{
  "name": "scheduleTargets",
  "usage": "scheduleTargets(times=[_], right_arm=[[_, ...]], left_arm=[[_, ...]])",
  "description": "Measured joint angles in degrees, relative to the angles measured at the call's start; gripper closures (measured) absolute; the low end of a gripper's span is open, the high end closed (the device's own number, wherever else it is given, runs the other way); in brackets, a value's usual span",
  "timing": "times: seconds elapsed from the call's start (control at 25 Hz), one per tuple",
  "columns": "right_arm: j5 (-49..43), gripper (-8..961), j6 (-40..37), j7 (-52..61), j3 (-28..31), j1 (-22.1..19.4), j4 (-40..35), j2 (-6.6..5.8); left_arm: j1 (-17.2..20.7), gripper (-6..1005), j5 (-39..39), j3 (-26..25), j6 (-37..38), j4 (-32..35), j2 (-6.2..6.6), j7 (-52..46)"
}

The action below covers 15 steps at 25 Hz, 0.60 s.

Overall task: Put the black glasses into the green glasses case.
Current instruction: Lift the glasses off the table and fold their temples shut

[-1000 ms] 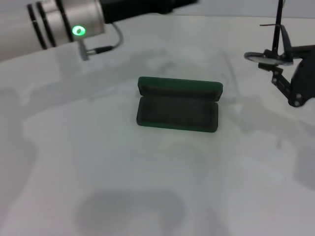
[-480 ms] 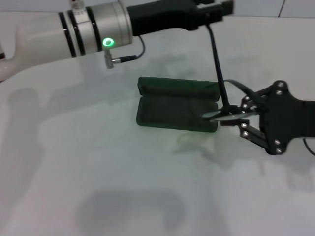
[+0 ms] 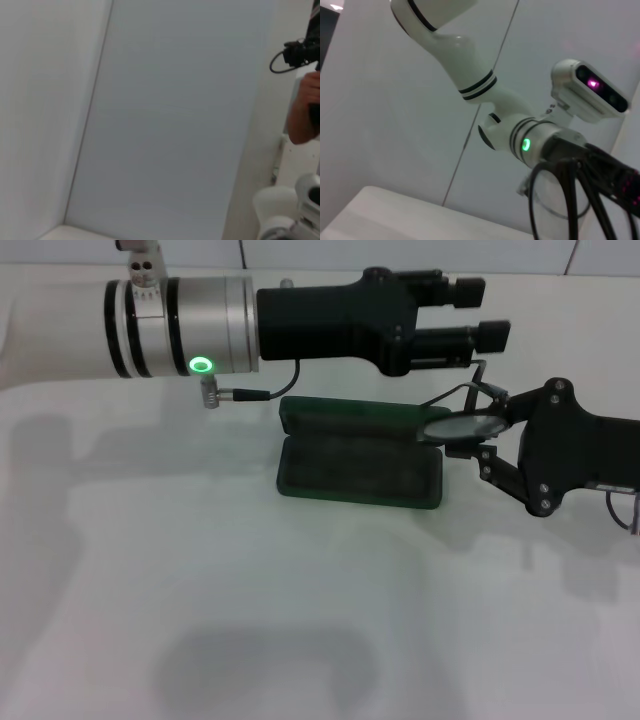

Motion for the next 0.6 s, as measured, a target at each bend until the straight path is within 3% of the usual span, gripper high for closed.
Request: scheduleTargets(times=[0.6], right_arm=[[0.0,848,2.3,-0.2,-0.4,0.1,-0.3,0.0]], left_arm=[[-1.4,349,3.6,0.0,0.2,0.0,0.83,0.1]])
